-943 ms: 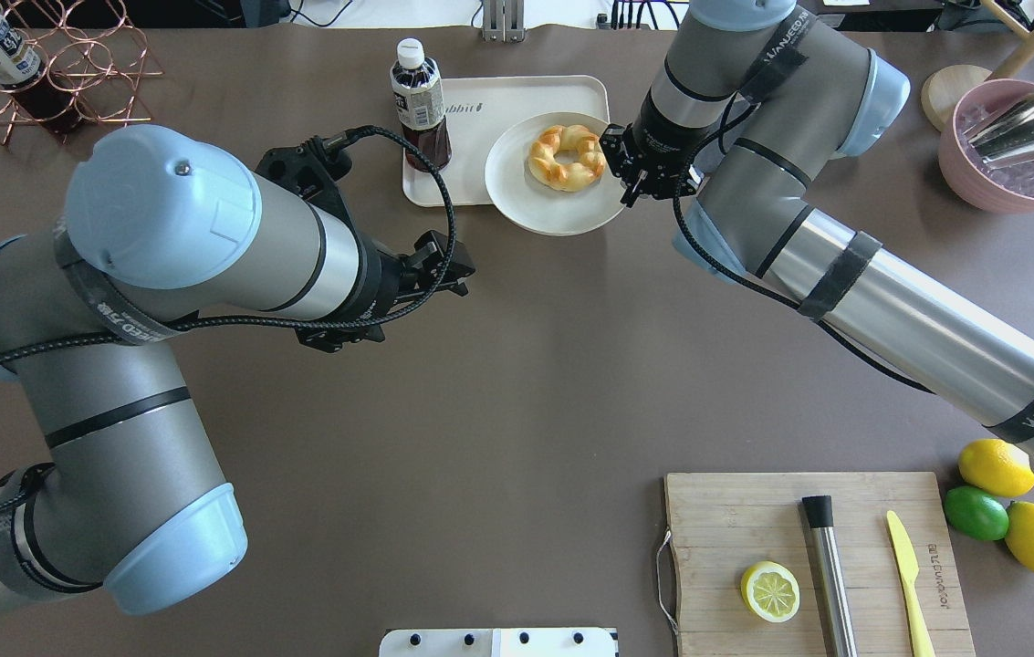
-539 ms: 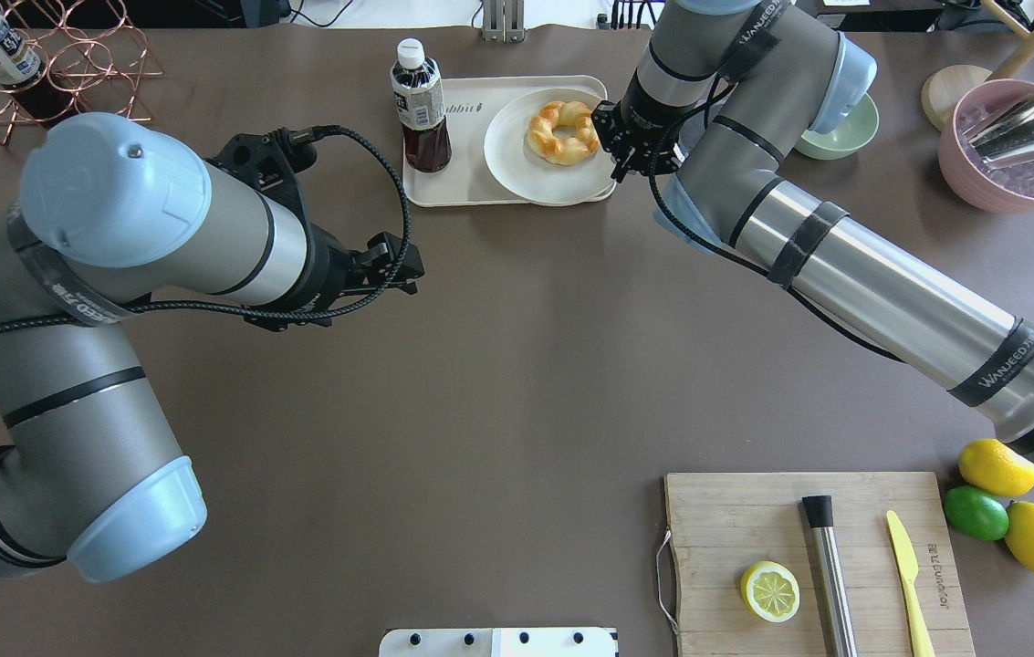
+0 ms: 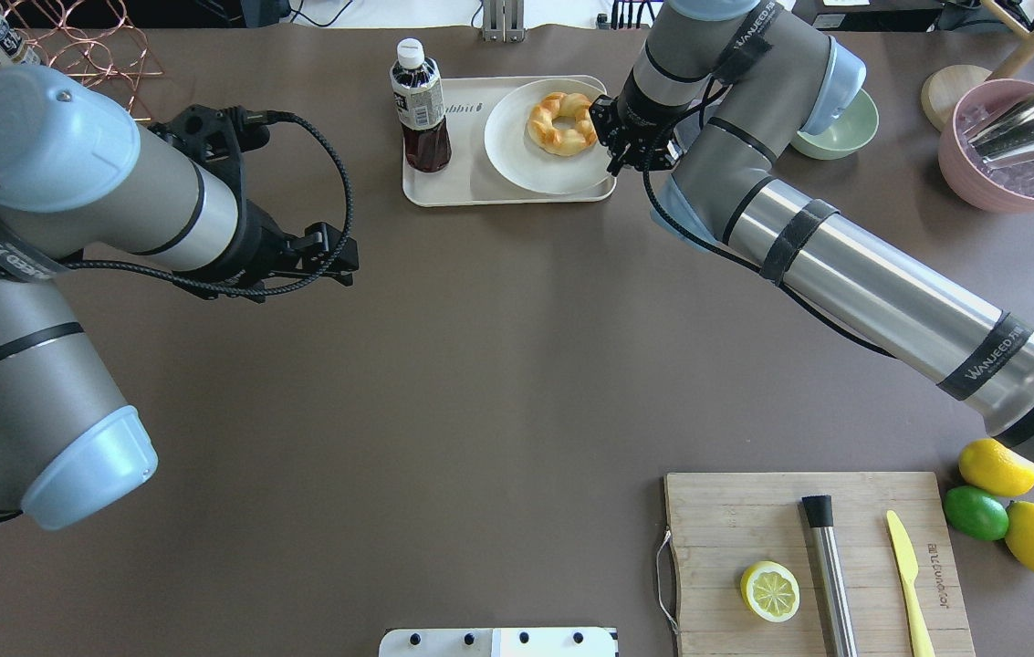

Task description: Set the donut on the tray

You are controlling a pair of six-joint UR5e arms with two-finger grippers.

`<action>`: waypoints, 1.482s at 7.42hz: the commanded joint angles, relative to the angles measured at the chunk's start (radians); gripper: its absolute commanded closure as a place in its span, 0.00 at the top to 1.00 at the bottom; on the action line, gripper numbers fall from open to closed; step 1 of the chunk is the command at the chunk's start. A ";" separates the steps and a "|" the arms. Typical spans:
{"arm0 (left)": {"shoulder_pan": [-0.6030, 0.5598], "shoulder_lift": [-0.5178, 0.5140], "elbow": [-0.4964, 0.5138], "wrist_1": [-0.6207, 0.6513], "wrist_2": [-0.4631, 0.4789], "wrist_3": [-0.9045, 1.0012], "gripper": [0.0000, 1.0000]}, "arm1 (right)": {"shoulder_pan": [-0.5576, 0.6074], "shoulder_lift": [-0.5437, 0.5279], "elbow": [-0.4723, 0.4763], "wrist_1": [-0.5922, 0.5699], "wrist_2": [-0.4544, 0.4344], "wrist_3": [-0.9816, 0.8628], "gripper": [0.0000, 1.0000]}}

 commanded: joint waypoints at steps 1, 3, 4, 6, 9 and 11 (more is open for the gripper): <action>-0.098 0.104 -0.028 0.013 -0.052 0.182 0.98 | -0.034 0.025 -0.043 0.036 -0.053 0.080 0.00; -0.156 0.194 -0.058 0.006 -0.078 0.314 0.98 | -0.048 0.035 -0.054 0.036 -0.070 0.103 0.00; -0.189 0.222 -0.058 0.004 -0.098 0.359 0.98 | -0.052 0.037 -0.058 0.036 -0.075 0.103 0.00; -0.279 0.291 -0.048 -0.001 -0.130 0.527 0.98 | -0.049 0.037 -0.066 0.036 -0.081 0.103 0.00; -0.414 0.356 -0.052 0.004 -0.223 0.670 0.98 | -0.046 0.061 -0.083 0.036 -0.087 0.108 0.96; -0.420 0.380 -0.058 0.002 -0.224 0.673 0.98 | -0.026 0.074 -0.075 0.033 -0.076 0.096 1.00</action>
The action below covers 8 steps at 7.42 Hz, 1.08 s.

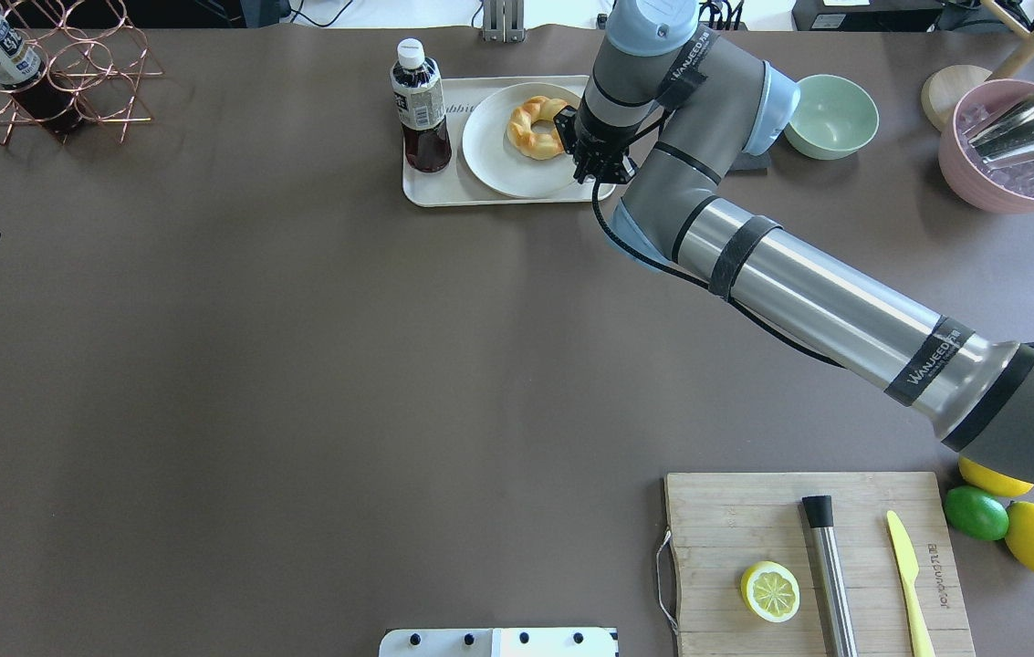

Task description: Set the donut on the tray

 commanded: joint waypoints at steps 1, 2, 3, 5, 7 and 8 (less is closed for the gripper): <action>-0.035 0.029 -0.002 0.001 -0.008 0.044 0.98 | 0.037 0.003 0.044 -0.027 0.029 -0.066 1.00; -0.044 0.046 -0.005 0.001 -0.008 0.069 0.98 | 0.066 -0.050 0.149 -0.124 0.084 -0.180 1.00; -0.061 0.058 -0.004 0.002 -0.008 0.093 0.98 | 0.071 -0.154 0.316 -0.225 0.086 -0.338 1.00; -0.101 0.104 0.010 0.004 -0.008 0.214 0.98 | 0.135 -0.394 0.607 -0.351 0.101 -0.572 1.00; -0.153 0.128 0.044 0.002 -0.009 0.323 0.98 | 0.214 -0.638 0.836 -0.396 0.112 -0.789 1.00; -0.182 0.129 0.077 -0.002 -0.009 0.383 0.98 | 0.266 -0.728 0.887 -0.397 0.133 -0.904 1.00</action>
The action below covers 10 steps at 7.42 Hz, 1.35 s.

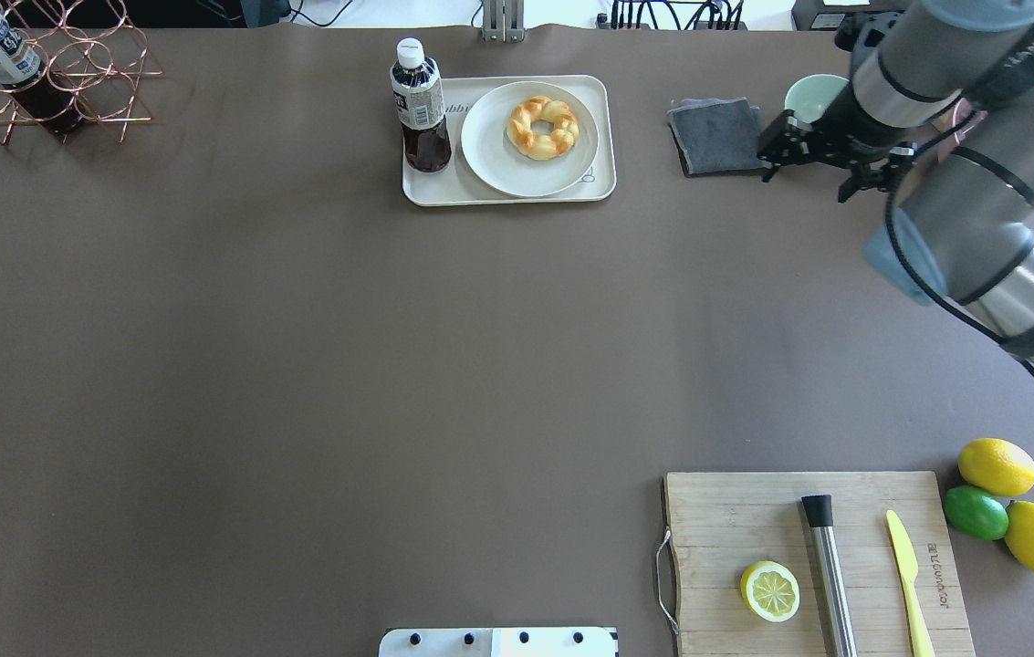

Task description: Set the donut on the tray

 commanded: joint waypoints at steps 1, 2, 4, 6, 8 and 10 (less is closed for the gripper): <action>-0.093 0.011 0.093 -0.007 -0.001 0.192 0.98 | 0.143 -0.273 0.190 -0.017 0.029 -0.322 1.00; -0.128 0.011 0.127 -0.007 -0.001 0.267 0.98 | 0.210 -0.367 0.223 -0.016 0.029 -0.487 1.00; -0.174 0.055 0.149 -0.048 -0.002 0.340 0.98 | 0.329 -0.479 0.217 -0.013 0.030 -0.767 1.00; -0.187 0.060 0.182 -0.057 -0.001 0.332 0.98 | 0.460 -0.554 0.209 -0.008 0.083 -0.961 1.00; -0.187 0.052 0.187 -0.057 -0.001 0.332 0.98 | 0.569 -0.588 0.209 -0.017 0.107 -1.064 1.00; -0.187 0.050 0.175 -0.074 0.001 0.276 0.98 | 0.630 -0.621 0.211 -0.020 0.108 -1.144 1.00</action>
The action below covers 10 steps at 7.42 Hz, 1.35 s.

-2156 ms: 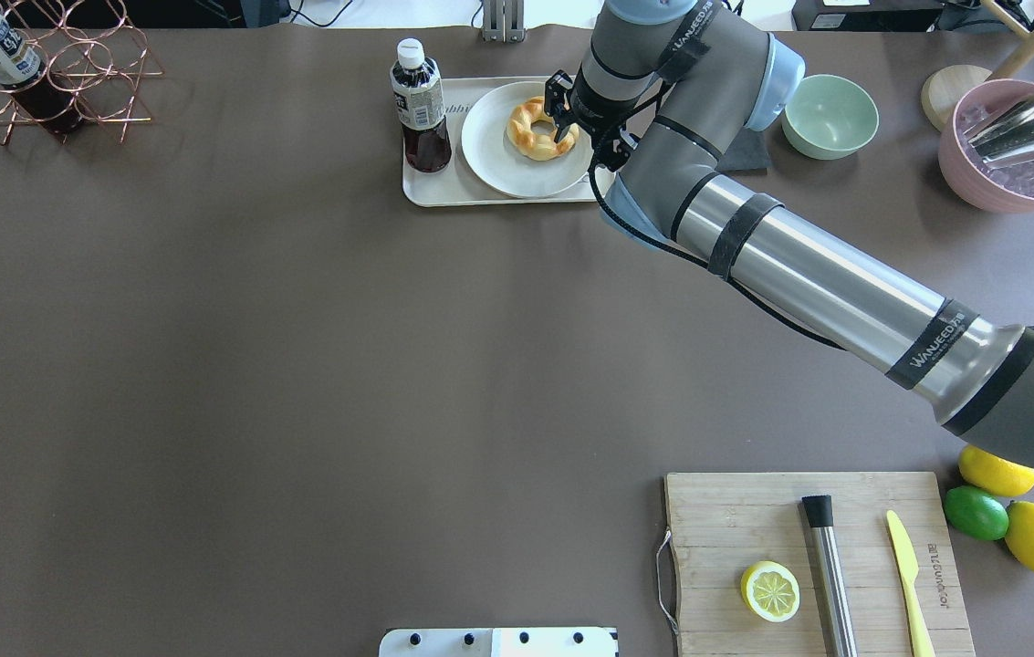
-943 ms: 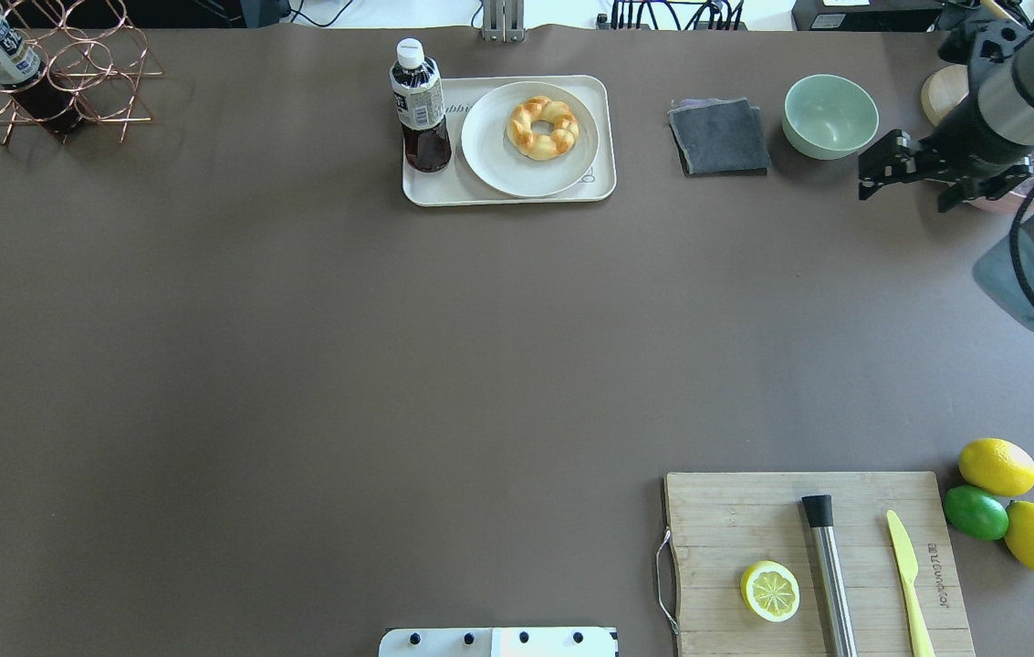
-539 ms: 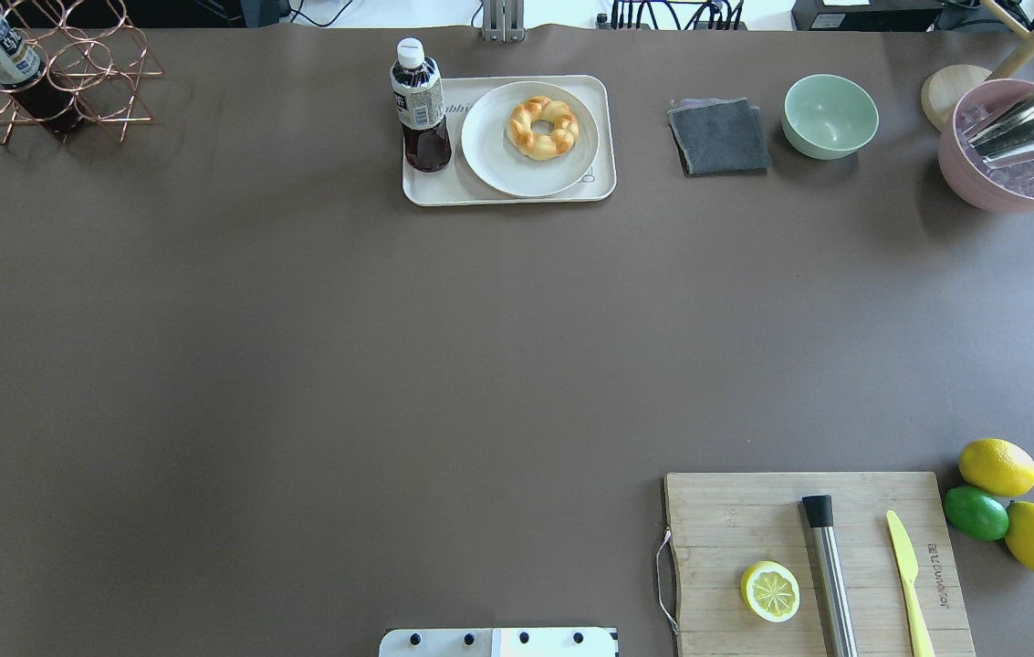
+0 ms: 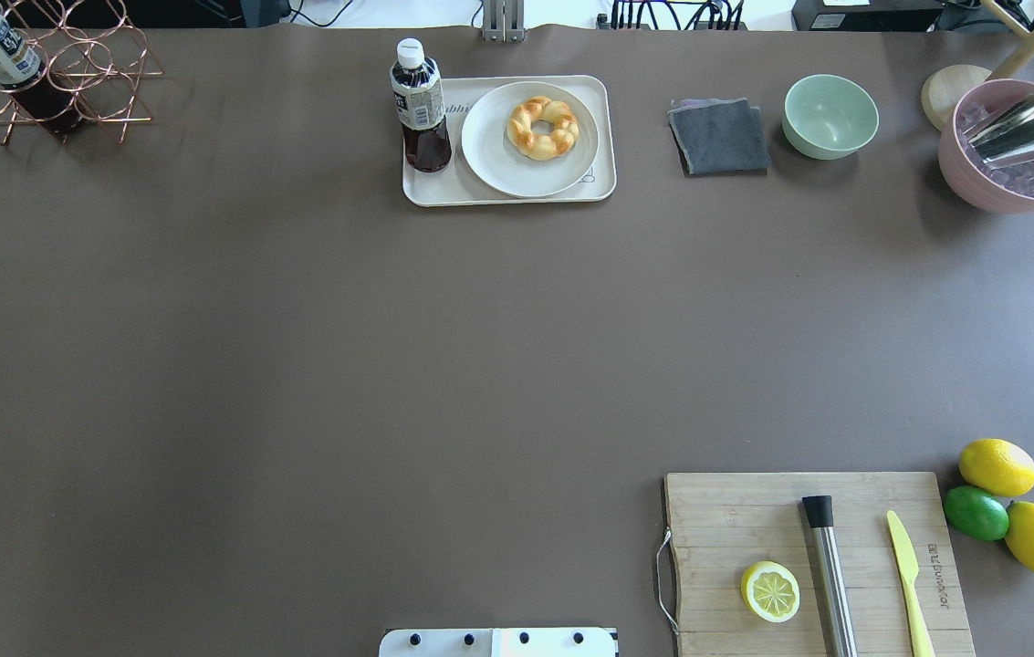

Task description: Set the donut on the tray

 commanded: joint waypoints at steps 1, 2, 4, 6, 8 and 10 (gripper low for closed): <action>0.000 0.007 0.006 -0.080 0.003 -0.067 0.98 | 0.057 -0.028 0.003 -0.003 0.008 -0.061 1.00; 0.000 0.018 0.006 -0.097 0.003 -0.062 0.98 | 0.057 -0.028 0.001 -0.003 0.006 -0.061 1.00; 0.000 0.024 0.005 -0.114 0.006 -0.058 0.98 | 0.057 -0.038 0.006 -0.001 0.008 -0.061 1.00; 0.000 0.032 0.005 -0.116 0.001 -0.056 0.98 | 0.059 -0.039 0.004 -0.001 0.025 -0.060 1.00; 0.000 0.038 0.003 -0.117 0.001 -0.055 0.98 | 0.059 -0.035 0.003 0.000 0.029 -0.060 1.00; 0.000 0.059 0.014 -0.152 0.001 -0.058 0.98 | 0.059 -0.030 0.004 0.000 0.029 -0.057 1.00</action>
